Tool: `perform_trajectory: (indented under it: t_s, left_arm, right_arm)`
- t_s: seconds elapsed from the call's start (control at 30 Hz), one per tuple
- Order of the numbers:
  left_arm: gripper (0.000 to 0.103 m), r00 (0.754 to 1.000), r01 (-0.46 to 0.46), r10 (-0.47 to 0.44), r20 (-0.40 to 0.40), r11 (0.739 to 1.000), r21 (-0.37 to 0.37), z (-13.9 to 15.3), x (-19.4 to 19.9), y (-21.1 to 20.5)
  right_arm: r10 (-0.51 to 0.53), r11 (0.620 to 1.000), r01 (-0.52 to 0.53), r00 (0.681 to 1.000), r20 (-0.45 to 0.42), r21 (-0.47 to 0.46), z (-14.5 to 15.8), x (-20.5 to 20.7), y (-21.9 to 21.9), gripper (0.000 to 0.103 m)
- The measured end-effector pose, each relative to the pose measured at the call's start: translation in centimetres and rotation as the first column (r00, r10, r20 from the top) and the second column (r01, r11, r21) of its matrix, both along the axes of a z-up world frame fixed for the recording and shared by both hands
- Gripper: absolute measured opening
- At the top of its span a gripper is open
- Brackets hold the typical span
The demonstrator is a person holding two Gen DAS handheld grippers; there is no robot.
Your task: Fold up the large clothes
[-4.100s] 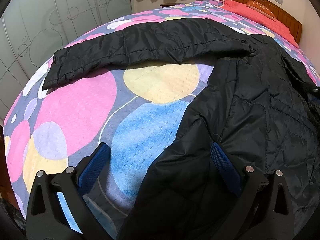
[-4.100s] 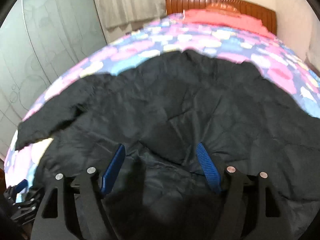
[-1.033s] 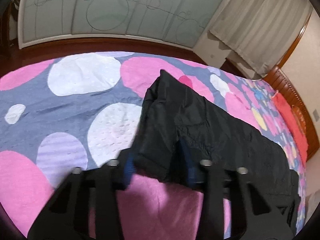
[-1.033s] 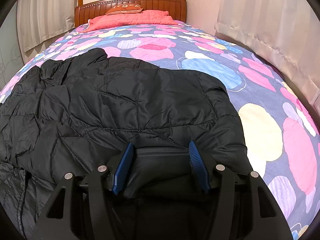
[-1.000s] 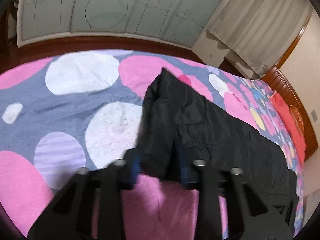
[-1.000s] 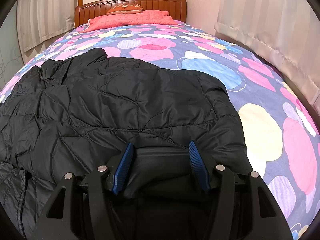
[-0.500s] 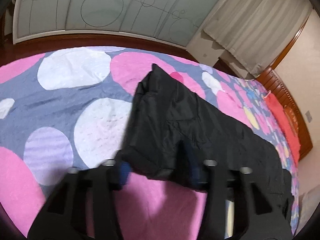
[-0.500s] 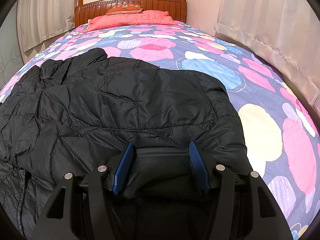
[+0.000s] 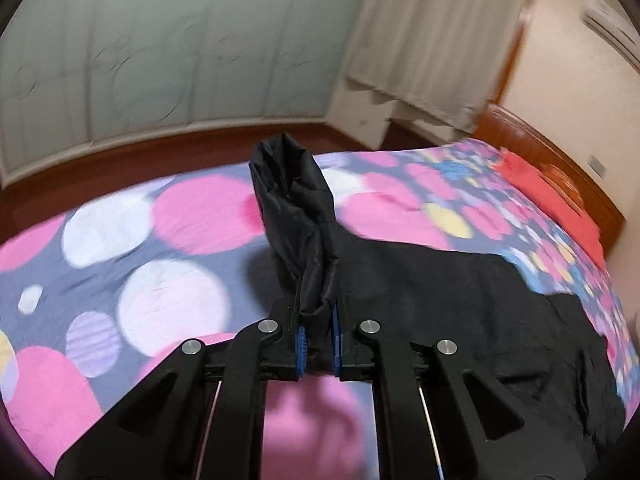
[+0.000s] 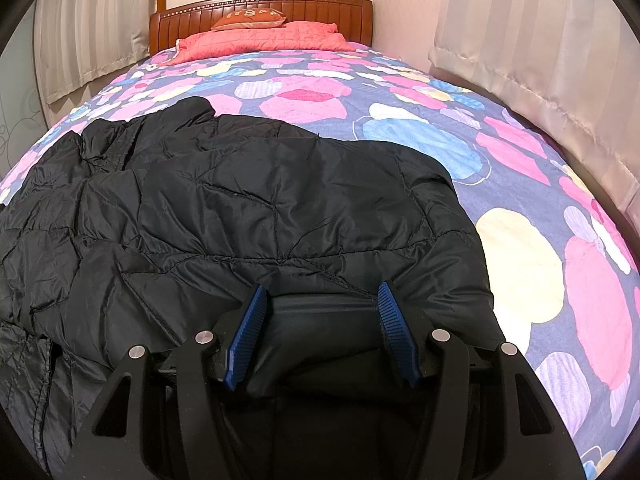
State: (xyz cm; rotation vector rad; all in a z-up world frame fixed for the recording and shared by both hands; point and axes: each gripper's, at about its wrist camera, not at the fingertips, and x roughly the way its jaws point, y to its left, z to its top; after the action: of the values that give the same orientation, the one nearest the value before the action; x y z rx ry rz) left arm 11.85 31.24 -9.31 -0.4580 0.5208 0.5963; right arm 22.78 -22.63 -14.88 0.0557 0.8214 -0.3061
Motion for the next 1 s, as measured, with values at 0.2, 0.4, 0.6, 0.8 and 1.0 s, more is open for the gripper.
perform_trajectory:
  t_s: [0.2, 0.4, 0.6, 0.8, 1.0]
  left_arm:
    - [0.008, 0.979, 0.200, -0.201, 0.007, 0.975, 0.096, 2.6, 3.6, -8.2]
    - [0.008, 0.918, 0.396, -0.396, -0.029, 0.908, 0.136, 3.3, 8.0, -17.7]
    - [0.008, 0.826, 0.562, -0.557, -0.080, 0.806, 0.188, 2.4, 10.5, -27.5]
    - [0.008, 0.750, 0.661, -0.647, -0.135, 0.732, 0.165, 0.4, 12.9, -34.5]
    - [0.011, 0.658, 0.752, -0.715, -0.236, 0.637, 0.169, -2.2, 14.0, -40.5]
  right_arm:
    - [0.000, 1.000, 0.000, 1.000, 0.001, 0.000, 0.0, 0.0, 0.0, 0.058]
    - [0.001, 1.000, -0.001, 1.000, 0.003, 0.003, 0.1, 0.0, 0.0, 0.058]
    - [0.005, 1.000, -0.005, 1.000, 0.009, 0.012, 0.3, 0.1, -0.3, 0.059]
    - [0.008, 1.000, -0.008, 1.000, 0.014, 0.018, 0.2, 0.2, -0.5, 0.060]
    - [0.009, 1.000, -0.009, 1.000, 0.016, 0.020, 0.1, 0.2, -0.4, 0.061]
